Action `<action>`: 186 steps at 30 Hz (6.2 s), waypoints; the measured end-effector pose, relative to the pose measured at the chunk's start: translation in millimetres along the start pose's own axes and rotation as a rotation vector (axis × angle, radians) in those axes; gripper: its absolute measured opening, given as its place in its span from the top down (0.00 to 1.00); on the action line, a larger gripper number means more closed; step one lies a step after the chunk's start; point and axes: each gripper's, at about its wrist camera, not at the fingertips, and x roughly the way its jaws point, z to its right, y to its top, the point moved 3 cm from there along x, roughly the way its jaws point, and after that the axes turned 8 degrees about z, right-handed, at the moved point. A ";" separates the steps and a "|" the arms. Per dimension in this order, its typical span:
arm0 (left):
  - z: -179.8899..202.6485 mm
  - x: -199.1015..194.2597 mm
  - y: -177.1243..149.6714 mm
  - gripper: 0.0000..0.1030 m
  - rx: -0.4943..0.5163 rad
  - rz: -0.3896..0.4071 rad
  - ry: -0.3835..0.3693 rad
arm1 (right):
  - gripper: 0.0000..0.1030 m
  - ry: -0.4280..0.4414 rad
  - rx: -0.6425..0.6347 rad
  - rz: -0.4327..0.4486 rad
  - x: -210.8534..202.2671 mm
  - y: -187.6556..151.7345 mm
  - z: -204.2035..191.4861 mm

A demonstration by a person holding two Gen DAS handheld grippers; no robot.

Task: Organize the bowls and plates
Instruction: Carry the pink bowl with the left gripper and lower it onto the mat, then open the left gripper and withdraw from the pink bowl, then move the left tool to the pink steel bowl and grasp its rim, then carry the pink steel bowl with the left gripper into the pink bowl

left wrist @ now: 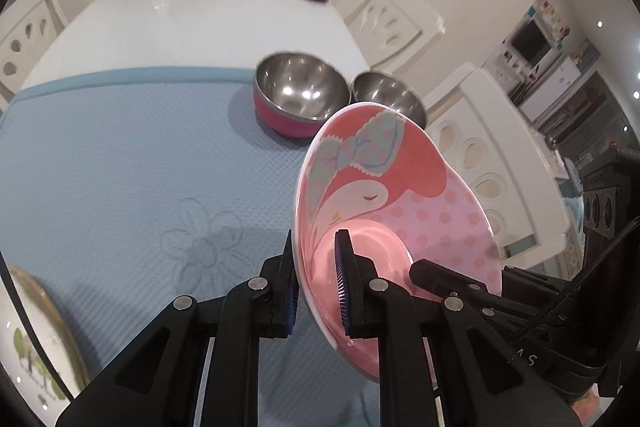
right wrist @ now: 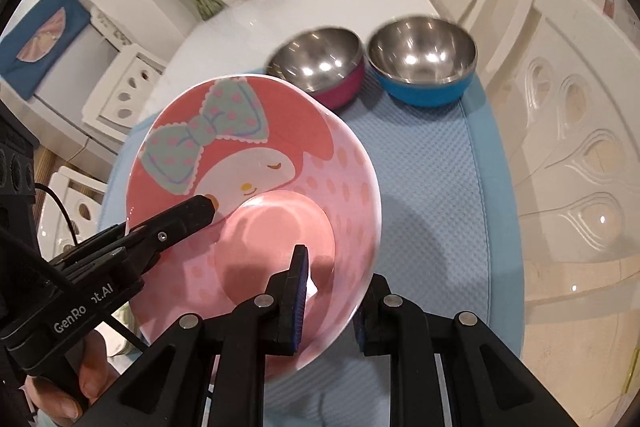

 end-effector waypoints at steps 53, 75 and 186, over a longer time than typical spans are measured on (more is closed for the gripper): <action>-78.5 -40.2 -105.6 0.86 -0.049 -0.087 0.030 | 0.81 -0.045 0.116 -0.095 -10.5 -100.2 -29.4; -25.7 -160.2 -59.1 0.73 0.140 0.202 -0.059 | 0.77 0.018 0.015 0.174 -130.3 -69.2 -108.7; -18.9 -87.1 29.1 0.84 0.097 0.188 -0.059 | 0.75 0.013 0.118 0.070 -72.9 10.0 -106.2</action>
